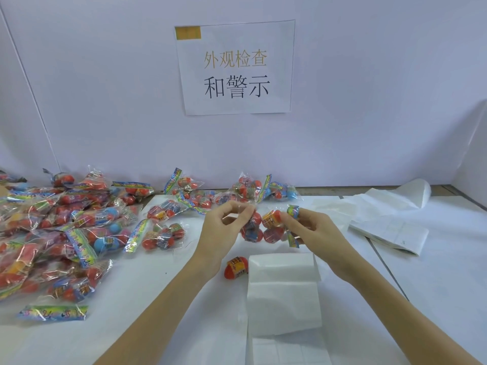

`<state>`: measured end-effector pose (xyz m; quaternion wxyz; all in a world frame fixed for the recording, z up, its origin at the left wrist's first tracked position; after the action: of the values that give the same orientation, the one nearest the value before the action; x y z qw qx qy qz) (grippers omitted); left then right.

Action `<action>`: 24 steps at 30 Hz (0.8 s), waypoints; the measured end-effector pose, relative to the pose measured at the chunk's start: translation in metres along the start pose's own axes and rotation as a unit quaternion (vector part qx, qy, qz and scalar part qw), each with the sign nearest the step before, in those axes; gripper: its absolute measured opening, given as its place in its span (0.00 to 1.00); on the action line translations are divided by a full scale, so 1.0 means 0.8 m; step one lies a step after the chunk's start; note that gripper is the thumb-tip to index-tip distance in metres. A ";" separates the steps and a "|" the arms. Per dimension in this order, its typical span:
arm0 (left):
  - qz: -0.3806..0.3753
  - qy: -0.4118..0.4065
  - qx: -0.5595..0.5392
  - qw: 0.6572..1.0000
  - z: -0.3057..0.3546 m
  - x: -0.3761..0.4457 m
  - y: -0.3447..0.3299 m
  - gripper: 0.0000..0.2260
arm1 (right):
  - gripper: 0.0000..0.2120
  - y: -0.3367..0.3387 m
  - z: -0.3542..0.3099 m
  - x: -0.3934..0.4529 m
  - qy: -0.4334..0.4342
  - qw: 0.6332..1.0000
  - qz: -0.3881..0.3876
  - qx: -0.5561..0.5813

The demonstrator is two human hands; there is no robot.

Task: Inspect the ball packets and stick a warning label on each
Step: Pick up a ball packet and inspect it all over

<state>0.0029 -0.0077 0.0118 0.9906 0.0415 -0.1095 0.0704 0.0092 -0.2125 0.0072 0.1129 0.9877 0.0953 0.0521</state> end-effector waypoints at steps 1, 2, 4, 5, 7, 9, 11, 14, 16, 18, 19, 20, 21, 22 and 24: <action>-0.004 -0.002 -0.003 1.000 0.001 -0.001 -0.001 0.08 | 0.20 -0.001 -0.001 0.000 0.000 1.000 0.011 -0.002; -0.007 0.000 -0.005 1.000 0.002 -0.001 -0.001 0.10 | 0.21 0.000 -0.002 0.000 0.006 1.000 0.025 -0.009; -0.011 0.007 -0.006 1.000 0.003 -0.001 -0.002 0.12 | 0.19 0.002 -0.001 0.001 0.021 0.998 0.051 -0.027; -0.013 0.012 -0.012 1.000 0.004 -0.001 -0.002 0.12 | 0.18 0.005 0.001 0.002 0.023 0.997 0.064 -0.028; -0.020 0.029 -0.044 0.998 0.005 -0.001 -0.001 0.09 | 0.18 0.011 0.003 0.004 0.016 0.997 0.075 -0.006; -0.034 0.053 -0.094 0.994 0.005 -0.001 -0.001 0.11 | 0.14 0.011 0.002 0.003 -0.001 0.997 0.048 0.053; -0.043 0.067 -0.111 0.991 0.005 -0.002 -0.001 0.16 | 0.13 0.007 0.000 0.002 -0.013 0.995 0.029 0.091; -0.033 0.078 -0.140 0.987 0.000 -0.003 -0.001 0.15 | 0.16 -0.001 0.000 0.001 -0.028 0.995 0.020 0.098; -0.011 0.094 -0.168 0.981 -0.004 -0.001 0.002 0.10 | 0.19 -0.007 -0.001 -0.001 -0.046 0.994 -0.018 0.099; 0.006 0.097 -0.175 0.980 -0.008 0.002 0.006 0.08 | 0.20 -0.008 -0.002 -0.001 -0.058 0.992 -0.037 0.103; 0.010 0.096 -0.174 0.980 -0.009 0.003 0.008 0.07 | 0.17 -0.006 -0.002 0.000 -0.058 0.992 -0.027 0.111; 0.010 0.098 -0.168 0.981 -0.011 0.004 0.009 0.06 | 0.14 -0.003 -0.002 0.001 -0.057 0.992 -0.011 0.114; 0.004 0.103 -0.156 0.982 -0.012 0.004 0.008 0.06 | 0.10 0.000 -0.002 0.001 -0.056 0.993 0.008 0.108; -0.007 0.106 -0.137 0.985 -0.013 0.004 0.006 0.05 | 0.08 0.003 -0.001 0.001 -0.053 0.994 0.024 0.091; -0.043 0.102 -0.084 0.990 -0.013 0.004 0.000 0.05 | 0.08 0.007 0.000 0.000 -0.042 0.997 0.043 0.042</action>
<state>0.0081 -0.0064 0.0022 0.9987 -0.0449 -0.0117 0.0219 0.0103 -0.2177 0.0087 0.0724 0.9960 0.0505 0.0116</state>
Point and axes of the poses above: each hand's wrist, its own x-axis towards the middle knuckle, its own y-axis out of the back of the hand, z = x × y, the point moved 5 cm from there along x, towards the middle knuckle, and after that the axes turned 2 degrees about -y, right-handed, at the moved point
